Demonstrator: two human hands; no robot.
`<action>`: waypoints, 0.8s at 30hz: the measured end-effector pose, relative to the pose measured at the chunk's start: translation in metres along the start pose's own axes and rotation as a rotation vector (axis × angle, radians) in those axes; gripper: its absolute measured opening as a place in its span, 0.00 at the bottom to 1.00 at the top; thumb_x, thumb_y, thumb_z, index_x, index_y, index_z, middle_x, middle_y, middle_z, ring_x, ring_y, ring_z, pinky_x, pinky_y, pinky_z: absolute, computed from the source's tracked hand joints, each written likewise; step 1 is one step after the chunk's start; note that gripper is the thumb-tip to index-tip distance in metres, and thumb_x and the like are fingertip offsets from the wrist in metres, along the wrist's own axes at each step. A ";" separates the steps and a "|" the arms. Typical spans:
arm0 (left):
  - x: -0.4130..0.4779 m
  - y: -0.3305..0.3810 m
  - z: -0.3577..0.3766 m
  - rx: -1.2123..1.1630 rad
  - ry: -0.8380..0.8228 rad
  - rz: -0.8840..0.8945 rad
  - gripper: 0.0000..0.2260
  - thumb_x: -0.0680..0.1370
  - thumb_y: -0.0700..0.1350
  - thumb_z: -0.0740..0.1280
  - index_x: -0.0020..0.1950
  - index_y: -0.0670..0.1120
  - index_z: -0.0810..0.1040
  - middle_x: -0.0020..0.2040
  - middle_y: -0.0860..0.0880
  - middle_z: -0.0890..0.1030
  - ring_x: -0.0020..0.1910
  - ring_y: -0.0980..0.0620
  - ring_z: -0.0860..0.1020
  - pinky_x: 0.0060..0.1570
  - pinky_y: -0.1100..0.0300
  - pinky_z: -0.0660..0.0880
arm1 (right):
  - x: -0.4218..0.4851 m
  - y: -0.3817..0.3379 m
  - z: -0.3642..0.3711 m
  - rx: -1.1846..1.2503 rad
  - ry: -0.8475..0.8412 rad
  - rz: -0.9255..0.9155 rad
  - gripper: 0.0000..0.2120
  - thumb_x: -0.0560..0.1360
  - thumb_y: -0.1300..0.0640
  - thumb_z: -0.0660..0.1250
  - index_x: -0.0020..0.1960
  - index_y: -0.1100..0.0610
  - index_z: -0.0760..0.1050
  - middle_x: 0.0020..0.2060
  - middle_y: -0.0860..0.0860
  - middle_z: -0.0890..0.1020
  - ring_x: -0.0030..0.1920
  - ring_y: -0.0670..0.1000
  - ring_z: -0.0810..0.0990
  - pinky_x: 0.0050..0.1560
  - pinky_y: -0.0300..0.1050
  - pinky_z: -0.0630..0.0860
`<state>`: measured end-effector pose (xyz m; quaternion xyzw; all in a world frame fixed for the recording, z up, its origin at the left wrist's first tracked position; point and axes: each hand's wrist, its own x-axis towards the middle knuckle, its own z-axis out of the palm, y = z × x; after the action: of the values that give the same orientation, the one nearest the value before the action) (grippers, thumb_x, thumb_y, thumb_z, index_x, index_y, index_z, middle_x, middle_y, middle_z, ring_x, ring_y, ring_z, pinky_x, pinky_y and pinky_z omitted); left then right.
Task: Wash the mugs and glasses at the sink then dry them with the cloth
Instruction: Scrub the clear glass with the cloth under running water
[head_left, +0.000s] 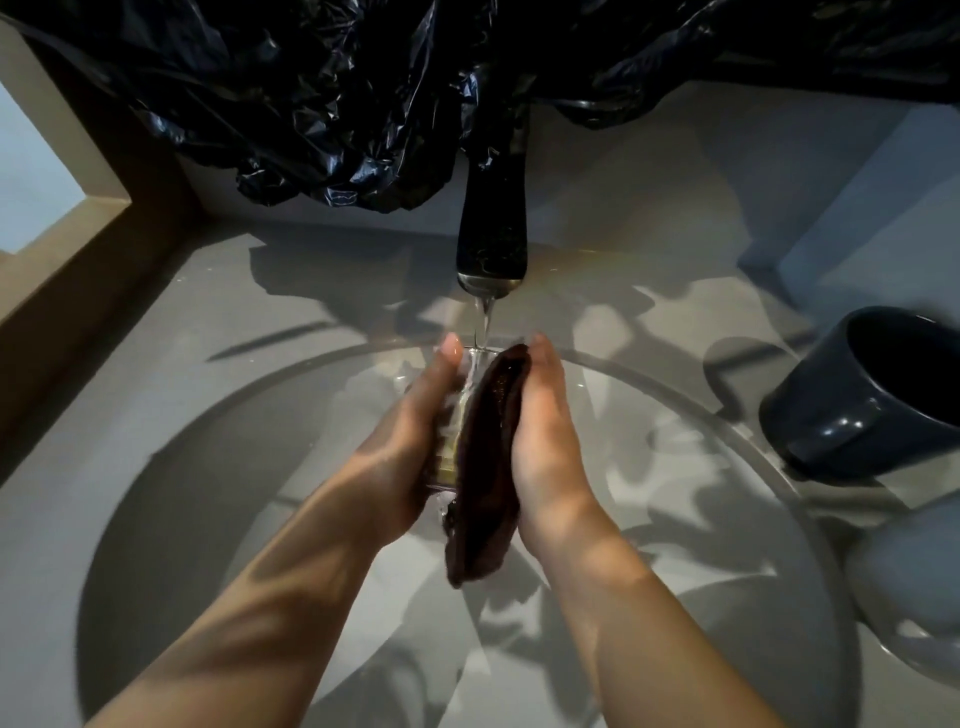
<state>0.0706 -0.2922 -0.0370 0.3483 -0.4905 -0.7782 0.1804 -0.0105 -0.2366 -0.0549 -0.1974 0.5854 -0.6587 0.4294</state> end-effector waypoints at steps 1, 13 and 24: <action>-0.001 0.001 0.001 0.006 0.026 0.005 0.30 0.67 0.65 0.62 0.59 0.45 0.79 0.50 0.44 0.84 0.48 0.49 0.84 0.49 0.53 0.78 | -0.004 0.001 0.002 -0.028 0.013 -0.022 0.26 0.75 0.35 0.58 0.72 0.37 0.58 0.67 0.48 0.72 0.66 0.50 0.72 0.67 0.51 0.68; 0.000 -0.002 0.001 0.062 0.039 -0.033 0.35 0.65 0.71 0.66 0.63 0.49 0.77 0.54 0.45 0.84 0.55 0.46 0.82 0.60 0.48 0.74 | -0.007 -0.008 0.002 0.006 0.049 -0.038 0.22 0.78 0.42 0.57 0.72 0.38 0.59 0.60 0.44 0.75 0.51 0.39 0.75 0.47 0.32 0.74; 0.005 0.002 0.000 -0.194 0.101 -0.053 0.24 0.74 0.63 0.60 0.48 0.45 0.84 0.43 0.44 0.85 0.40 0.48 0.84 0.49 0.54 0.76 | -0.007 -0.012 0.005 0.050 0.040 -0.082 0.16 0.80 0.45 0.57 0.67 0.36 0.63 0.61 0.41 0.75 0.57 0.40 0.75 0.51 0.28 0.73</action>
<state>0.0670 -0.2967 -0.0371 0.3807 -0.3936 -0.8080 0.2175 -0.0069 -0.2348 -0.0411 -0.1973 0.5686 -0.6939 0.3953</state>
